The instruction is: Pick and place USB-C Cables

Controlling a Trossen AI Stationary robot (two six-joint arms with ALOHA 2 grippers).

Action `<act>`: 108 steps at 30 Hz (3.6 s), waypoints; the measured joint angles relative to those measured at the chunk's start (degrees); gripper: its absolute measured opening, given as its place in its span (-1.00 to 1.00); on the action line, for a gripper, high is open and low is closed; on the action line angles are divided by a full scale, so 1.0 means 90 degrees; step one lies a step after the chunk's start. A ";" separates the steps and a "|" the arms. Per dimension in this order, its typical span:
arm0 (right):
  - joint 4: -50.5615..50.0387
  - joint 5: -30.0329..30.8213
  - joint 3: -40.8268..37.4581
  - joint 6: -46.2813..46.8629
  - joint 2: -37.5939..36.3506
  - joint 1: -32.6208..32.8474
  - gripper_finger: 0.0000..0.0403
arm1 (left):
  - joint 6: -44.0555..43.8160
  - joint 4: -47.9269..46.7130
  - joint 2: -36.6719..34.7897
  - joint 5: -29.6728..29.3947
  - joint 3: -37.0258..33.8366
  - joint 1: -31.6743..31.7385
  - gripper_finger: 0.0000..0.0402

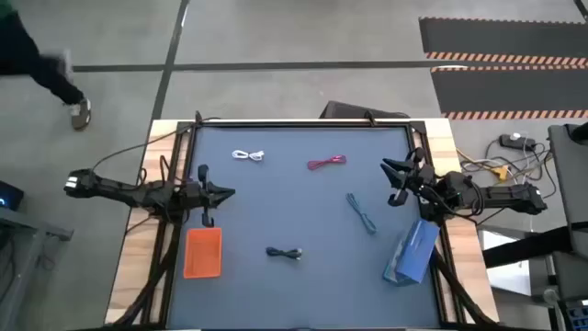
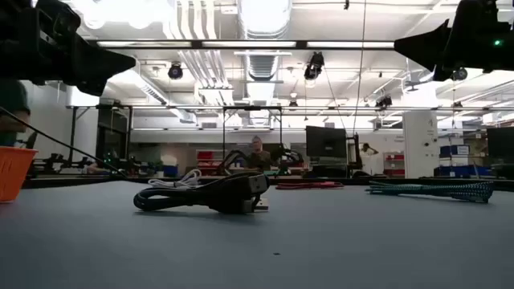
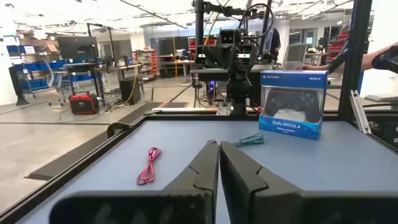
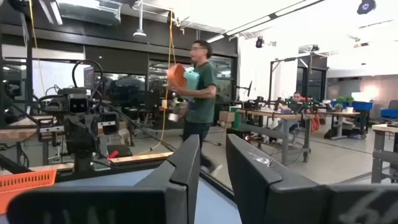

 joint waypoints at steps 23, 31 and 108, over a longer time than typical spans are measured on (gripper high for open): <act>0.0000 -0.0001 0.0001 0.0000 0.0000 -0.0001 -0.60 | 0.0002 0.0000 -0.0002 0.0000 0.0000 0.0000 -0.99; 0.0000 0.0000 0.0002 0.0000 0.0001 0.0000 -0.66 | 0.0000 -0.0001 -0.0001 -0.0002 0.0000 -0.0002 -0.99; 0.0000 -0.0001 0.0000 0.0000 0.0000 -0.0001 -0.58 | 0.0002 -0.0002 0.0000 -0.0001 0.0000 -0.0002 -0.99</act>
